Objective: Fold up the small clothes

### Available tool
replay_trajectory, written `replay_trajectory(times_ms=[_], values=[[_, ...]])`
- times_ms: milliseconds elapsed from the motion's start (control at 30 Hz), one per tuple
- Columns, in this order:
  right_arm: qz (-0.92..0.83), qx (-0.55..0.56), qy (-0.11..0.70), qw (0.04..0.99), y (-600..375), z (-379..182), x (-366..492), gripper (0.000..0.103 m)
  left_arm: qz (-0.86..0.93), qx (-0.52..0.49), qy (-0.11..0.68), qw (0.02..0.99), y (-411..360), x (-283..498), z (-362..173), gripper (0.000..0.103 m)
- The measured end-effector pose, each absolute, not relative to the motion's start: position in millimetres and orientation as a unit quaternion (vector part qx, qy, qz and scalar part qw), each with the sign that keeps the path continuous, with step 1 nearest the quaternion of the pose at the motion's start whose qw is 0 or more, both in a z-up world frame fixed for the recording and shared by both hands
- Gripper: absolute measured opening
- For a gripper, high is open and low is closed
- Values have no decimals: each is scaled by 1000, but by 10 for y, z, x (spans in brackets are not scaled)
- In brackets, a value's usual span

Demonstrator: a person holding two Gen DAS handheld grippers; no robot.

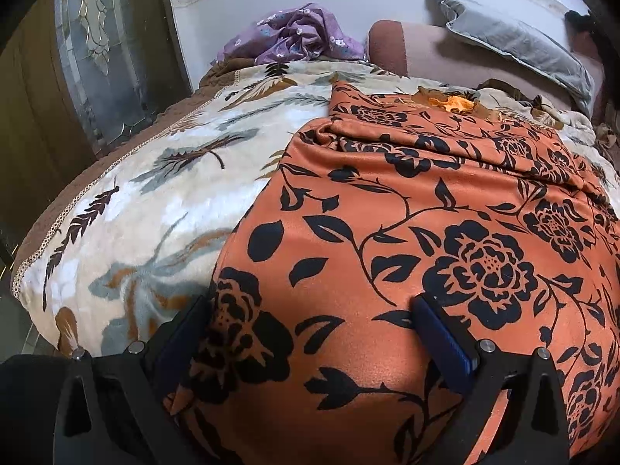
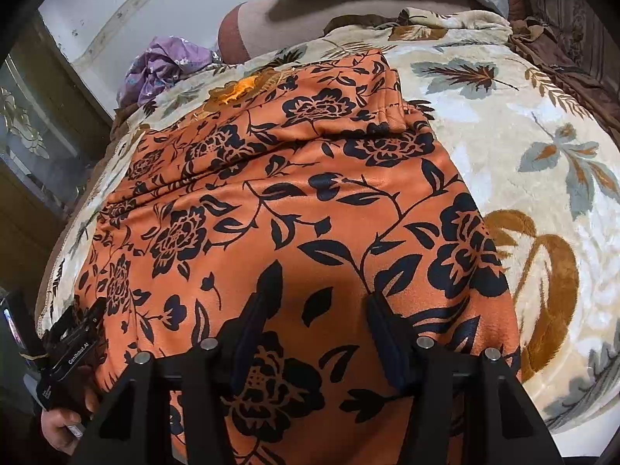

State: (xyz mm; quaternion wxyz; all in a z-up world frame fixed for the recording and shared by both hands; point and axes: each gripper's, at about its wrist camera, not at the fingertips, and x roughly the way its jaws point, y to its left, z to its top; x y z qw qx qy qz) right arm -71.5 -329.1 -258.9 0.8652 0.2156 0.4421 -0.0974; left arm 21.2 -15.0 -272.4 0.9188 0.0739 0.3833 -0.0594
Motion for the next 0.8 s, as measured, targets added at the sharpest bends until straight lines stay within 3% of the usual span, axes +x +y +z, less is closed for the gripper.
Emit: replay_trajectory(times_ms=[800], values=[[-93, 246, 439, 859, -3254, -2530, -988, 58, -81, 76, 416, 903, -76, 174, -2656, 103]])
